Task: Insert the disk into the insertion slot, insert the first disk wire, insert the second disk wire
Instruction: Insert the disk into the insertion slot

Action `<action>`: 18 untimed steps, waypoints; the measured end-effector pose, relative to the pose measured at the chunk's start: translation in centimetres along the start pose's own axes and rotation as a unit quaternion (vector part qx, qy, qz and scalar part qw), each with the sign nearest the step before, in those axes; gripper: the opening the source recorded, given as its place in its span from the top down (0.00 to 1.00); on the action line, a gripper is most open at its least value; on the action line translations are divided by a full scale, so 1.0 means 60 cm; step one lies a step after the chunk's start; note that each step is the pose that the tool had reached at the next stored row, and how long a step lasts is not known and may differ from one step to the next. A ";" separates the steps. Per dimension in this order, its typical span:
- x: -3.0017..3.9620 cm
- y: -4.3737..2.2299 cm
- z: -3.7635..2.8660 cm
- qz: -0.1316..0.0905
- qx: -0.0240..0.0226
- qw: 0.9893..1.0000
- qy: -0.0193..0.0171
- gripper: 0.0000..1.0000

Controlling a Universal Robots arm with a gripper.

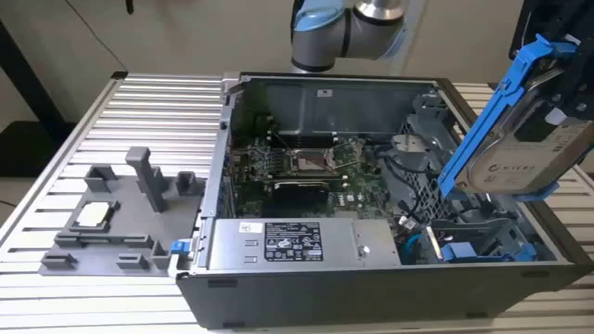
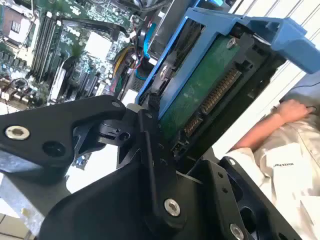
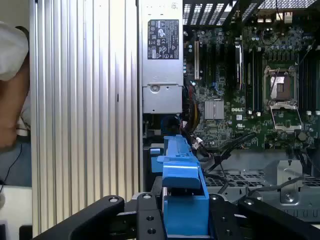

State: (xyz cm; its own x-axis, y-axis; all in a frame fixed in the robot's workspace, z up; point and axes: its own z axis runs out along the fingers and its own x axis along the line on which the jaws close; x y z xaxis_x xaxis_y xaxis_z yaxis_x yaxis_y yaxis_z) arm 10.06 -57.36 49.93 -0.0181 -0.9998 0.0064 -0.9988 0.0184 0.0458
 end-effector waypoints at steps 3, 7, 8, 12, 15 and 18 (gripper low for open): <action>0.000 0.000 0.000 0.000 0.000 1.000 0.000 0.67; 0.000 0.000 0.001 0.000 0.000 1.000 0.000 0.67; 0.000 0.000 0.002 0.000 0.000 1.000 0.000 0.67; 0.000 -0.001 0.007 0.000 0.000 1.000 0.000 0.67; 0.000 -0.001 0.011 0.000 0.000 1.000 0.000 0.67; 0.000 -0.003 0.016 0.000 0.000 1.000 0.000 0.67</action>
State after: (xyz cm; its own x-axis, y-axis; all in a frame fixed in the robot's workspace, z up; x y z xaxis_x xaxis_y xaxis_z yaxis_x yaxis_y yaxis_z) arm 10.20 -57.36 48.93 -0.0180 -0.9998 0.0064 -0.9988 0.0182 0.0465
